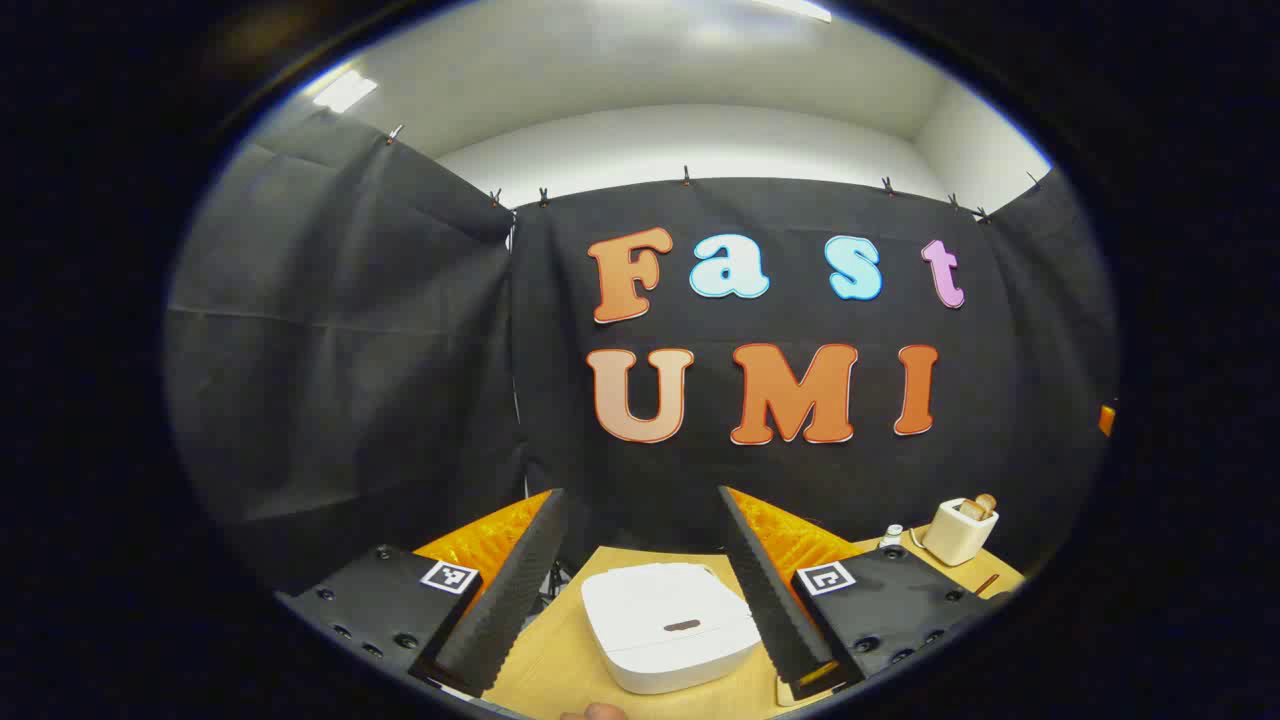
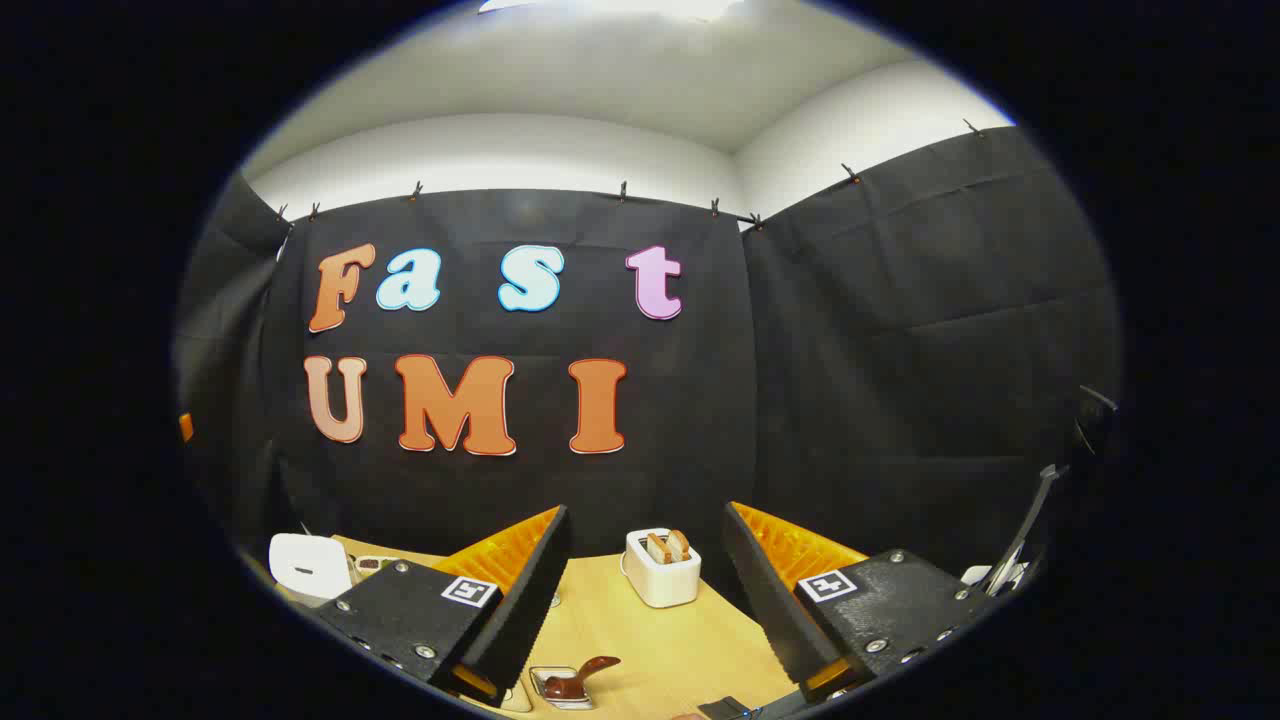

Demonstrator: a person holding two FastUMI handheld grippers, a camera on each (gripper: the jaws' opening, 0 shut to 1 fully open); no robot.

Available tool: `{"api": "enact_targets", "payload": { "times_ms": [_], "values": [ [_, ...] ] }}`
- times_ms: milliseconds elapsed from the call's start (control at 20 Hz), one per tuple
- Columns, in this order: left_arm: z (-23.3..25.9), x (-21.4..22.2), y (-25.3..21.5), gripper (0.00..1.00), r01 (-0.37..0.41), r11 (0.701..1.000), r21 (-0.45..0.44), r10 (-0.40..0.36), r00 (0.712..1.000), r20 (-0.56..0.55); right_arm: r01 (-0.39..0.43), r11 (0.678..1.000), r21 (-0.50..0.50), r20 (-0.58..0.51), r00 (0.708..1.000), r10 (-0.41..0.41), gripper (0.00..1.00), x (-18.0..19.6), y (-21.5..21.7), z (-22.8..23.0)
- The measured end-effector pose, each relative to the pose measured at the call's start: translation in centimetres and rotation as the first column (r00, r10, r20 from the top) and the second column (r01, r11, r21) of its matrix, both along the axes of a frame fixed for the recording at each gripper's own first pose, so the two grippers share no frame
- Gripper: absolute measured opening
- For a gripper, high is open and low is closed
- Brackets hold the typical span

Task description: Close the left gripper, press the button to open the rice cooker; take a wooden spoon from the chopstick holder with the right hand, scoop a spoonful of rice and pour it into the rice cooker, then put the wooden spoon back into the chopstick holder.

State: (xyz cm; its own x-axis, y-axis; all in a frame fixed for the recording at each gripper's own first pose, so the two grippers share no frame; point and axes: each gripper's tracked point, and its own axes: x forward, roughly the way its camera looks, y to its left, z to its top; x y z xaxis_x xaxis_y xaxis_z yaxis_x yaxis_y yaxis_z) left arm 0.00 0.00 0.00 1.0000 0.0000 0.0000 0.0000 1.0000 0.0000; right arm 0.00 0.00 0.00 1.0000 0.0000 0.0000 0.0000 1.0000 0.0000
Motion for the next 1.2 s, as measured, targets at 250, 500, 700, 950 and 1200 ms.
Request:
{"api": "enact_targets", "payload": {
  "times_ms": [250,500,700,950,1200],
  "values": [
    [0.6,0.4,-0.5,1.00,0.018,0.999,-0.040,-0.018,1.000,-0.004,0.011,1.000,0.002,0.006,1.000,-0.011,0.94,0.6,-0.6,0.2],
    [0.8,0.4,0.0,1.00,0.003,0.999,-0.048,-0.003,1.000,0.001,0.002,1.000,-0.010,0.008,1.000,-0.002,0.94,1.1,0.0,0.1],
    [0.6,0.3,0.4,1.00,0.002,0.999,-0.050,-0.003,1.000,-0.012,-0.001,1.000,-0.020,0.002,1.000,0.001,0.94,1.1,0.6,-0.1],
    [0.7,0.3,1.1,1.00,0.000,0.999,-0.038,0.000,1.000,-0.010,0.001,1.000,-0.013,0.019,1.000,-0.001,0.94,0.7,1.0,0.3],
    [0.6,0.4,1.1,0.76,0.020,0.998,-0.063,-0.021,1.000,-0.003,-0.016,1.000,-0.006,0.020,1.000,0.016,0.94,0.7,1.8,0.3]
  ]
}}
